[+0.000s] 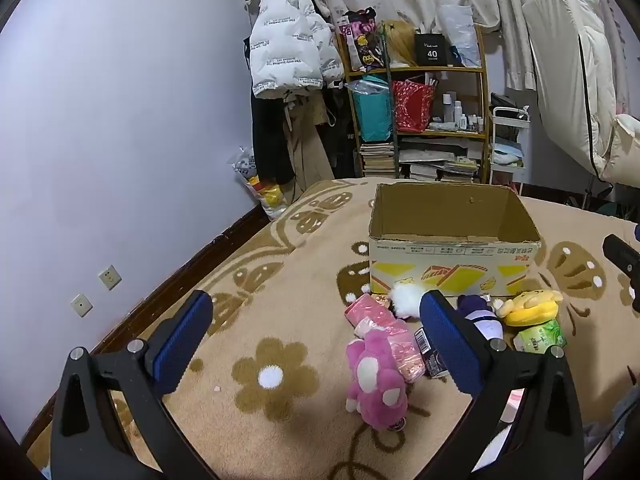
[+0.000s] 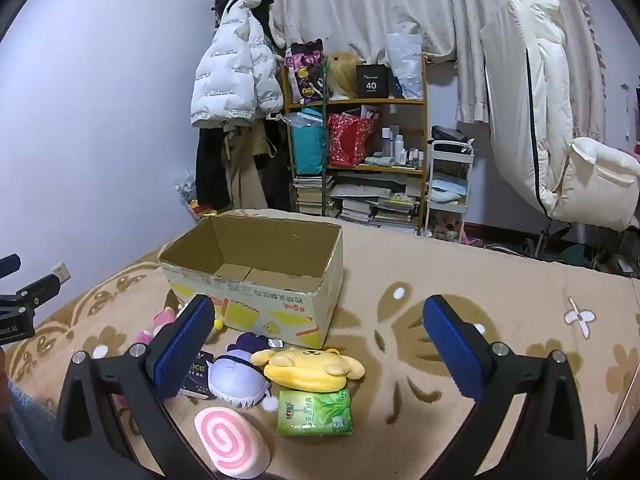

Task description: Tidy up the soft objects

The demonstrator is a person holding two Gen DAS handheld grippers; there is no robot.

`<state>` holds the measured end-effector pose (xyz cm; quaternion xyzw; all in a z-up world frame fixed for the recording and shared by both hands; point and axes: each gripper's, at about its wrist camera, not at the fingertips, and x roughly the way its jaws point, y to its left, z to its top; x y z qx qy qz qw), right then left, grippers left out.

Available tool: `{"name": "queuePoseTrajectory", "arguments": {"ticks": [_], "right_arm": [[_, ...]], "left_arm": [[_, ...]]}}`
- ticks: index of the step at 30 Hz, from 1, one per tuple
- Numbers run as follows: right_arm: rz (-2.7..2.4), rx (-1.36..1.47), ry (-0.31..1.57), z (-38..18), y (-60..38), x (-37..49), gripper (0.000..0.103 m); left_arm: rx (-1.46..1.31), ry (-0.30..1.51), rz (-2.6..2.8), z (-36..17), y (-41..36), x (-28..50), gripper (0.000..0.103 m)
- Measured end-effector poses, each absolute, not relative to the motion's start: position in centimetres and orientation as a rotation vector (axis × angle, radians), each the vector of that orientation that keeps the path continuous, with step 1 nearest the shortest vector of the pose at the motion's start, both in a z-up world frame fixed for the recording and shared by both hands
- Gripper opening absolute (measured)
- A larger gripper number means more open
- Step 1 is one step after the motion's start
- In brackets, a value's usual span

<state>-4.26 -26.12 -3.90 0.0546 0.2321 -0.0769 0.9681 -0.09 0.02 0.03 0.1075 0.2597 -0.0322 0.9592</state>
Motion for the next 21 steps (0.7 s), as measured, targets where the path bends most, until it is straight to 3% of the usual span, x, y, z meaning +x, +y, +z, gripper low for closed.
{"name": "queuePoseTrajectory", "arguments": {"ticks": [21], "right_arm": [[-0.151, 0.12, 0.471, -3.82, -25.93, -4.19, 0.103]], "left_arm": [[0.216, 0.549, -0.062, 0.05, 0.04, -0.03, 0.102]]}}
